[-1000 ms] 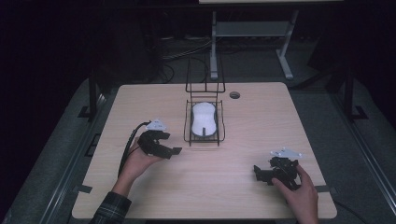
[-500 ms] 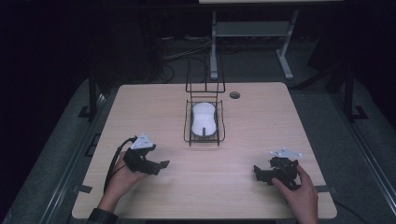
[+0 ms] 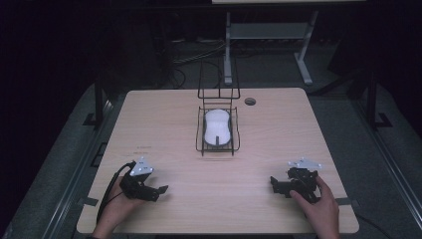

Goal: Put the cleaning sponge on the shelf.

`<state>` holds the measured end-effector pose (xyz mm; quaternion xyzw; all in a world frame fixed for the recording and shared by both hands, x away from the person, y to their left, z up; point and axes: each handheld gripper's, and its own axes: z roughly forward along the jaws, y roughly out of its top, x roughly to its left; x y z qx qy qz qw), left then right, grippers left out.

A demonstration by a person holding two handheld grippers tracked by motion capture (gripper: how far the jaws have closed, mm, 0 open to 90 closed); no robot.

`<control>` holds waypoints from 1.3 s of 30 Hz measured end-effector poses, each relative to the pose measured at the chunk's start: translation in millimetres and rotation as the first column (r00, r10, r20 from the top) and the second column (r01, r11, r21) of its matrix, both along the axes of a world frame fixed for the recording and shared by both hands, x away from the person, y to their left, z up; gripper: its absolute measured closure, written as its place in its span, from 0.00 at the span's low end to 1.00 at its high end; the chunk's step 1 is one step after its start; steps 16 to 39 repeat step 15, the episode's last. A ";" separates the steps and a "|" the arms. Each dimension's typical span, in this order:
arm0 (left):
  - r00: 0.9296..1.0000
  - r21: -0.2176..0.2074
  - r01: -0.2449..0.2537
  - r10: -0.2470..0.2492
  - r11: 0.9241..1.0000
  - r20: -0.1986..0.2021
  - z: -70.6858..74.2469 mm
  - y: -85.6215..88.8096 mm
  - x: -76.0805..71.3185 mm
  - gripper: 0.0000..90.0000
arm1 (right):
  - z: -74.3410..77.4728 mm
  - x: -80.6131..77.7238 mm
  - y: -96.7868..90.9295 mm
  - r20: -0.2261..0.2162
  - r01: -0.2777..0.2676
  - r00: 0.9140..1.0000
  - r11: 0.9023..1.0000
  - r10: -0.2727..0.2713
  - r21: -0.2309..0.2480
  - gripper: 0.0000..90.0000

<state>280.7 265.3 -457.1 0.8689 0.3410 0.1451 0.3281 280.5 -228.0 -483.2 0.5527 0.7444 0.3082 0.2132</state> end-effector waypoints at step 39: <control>0.999 -0.058 0.028 -0.027 0.998 0.023 -16.5 17.0 -10.6 0.14 | 0.0 0.0 0.1 -0.001 0.001 1.000 1.000 -0.001 0.000 0.00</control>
